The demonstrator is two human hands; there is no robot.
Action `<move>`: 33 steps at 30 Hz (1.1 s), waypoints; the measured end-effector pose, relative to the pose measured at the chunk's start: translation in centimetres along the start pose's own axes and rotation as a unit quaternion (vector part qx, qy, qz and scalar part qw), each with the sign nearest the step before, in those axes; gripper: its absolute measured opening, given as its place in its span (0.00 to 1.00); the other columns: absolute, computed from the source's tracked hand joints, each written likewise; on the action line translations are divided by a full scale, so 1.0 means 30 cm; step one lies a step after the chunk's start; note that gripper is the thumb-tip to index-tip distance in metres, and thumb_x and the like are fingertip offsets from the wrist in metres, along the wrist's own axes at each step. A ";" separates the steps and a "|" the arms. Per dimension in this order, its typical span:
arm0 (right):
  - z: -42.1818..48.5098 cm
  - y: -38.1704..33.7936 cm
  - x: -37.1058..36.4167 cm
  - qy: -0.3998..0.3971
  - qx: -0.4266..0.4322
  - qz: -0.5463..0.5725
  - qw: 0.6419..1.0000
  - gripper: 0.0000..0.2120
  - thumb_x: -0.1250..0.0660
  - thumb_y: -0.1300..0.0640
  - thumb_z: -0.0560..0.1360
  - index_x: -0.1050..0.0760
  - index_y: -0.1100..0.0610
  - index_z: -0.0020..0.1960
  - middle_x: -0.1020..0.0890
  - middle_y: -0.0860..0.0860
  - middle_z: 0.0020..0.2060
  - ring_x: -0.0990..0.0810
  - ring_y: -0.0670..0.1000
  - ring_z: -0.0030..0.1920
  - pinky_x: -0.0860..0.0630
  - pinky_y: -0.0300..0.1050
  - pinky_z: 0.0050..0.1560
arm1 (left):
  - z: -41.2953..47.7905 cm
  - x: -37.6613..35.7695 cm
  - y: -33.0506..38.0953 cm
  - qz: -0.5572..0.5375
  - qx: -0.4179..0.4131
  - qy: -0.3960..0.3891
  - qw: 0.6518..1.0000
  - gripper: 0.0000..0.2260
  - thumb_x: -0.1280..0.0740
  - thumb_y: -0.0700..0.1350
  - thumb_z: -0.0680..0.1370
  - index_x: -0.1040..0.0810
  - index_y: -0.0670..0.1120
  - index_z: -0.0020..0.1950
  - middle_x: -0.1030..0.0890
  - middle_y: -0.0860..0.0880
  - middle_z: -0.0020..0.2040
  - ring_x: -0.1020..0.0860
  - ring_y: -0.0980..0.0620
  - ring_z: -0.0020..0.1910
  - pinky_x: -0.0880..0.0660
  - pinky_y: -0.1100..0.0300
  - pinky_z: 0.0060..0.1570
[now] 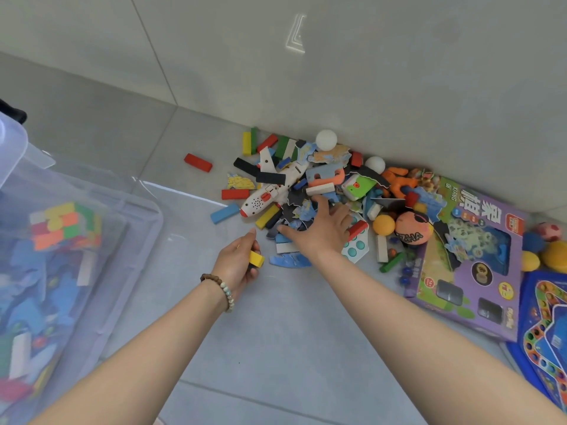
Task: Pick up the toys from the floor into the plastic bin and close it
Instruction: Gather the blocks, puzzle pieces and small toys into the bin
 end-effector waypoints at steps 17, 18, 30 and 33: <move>0.030 -0.047 -0.015 -0.080 0.013 0.020 0.997 0.43 0.29 0.34 0.63 0.39 0.49 0.71 0.41 0.56 0.73 0.49 0.59 0.75 0.43 0.55 0.72 | 0.040 0.005 0.040 0.059 -0.062 0.016 0.996 0.13 0.42 0.50 0.81 0.20 0.48 0.48 0.29 0.51 0.33 0.33 0.55 0.30 0.34 0.67 0.25; 0.031 -0.051 -0.012 -0.066 0.009 0.008 0.998 0.42 0.29 0.34 0.63 0.38 0.49 0.70 0.40 0.57 0.72 0.48 0.60 0.74 0.43 0.55 0.72 | 0.043 0.003 0.042 0.069 -0.070 0.017 0.995 0.12 0.42 0.49 0.81 0.20 0.48 0.49 0.29 0.51 0.34 0.33 0.55 0.30 0.34 0.66 0.25; 0.025 -0.064 -0.055 -0.054 -0.011 0.092 0.994 0.30 0.24 0.45 0.62 0.28 0.53 0.60 0.24 0.54 0.59 0.26 0.56 0.61 0.27 0.54 0.59 | 0.056 -0.021 0.056 0.116 -0.093 -0.005 0.989 0.12 0.43 0.44 0.81 0.20 0.46 0.50 0.28 0.51 0.33 0.33 0.55 0.28 0.36 0.70 0.19; 0.023 -0.064 -0.034 -0.075 -0.005 0.137 0.988 0.22 0.24 0.50 0.65 0.24 0.55 0.56 0.21 0.50 0.52 0.23 0.52 0.55 0.26 0.47 0.54 | 0.056 -0.018 0.053 0.117 -0.099 -0.006 0.988 0.12 0.44 0.45 0.81 0.21 0.47 0.50 0.28 0.51 0.32 0.33 0.56 0.28 0.36 0.70 0.20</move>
Point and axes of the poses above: each hand's wrist, its own z-axis towards the middle knuckle, its own x-axis out of the back of the hand, y = z × x, the point moved 8 cm from there along z, towards the middle knuckle
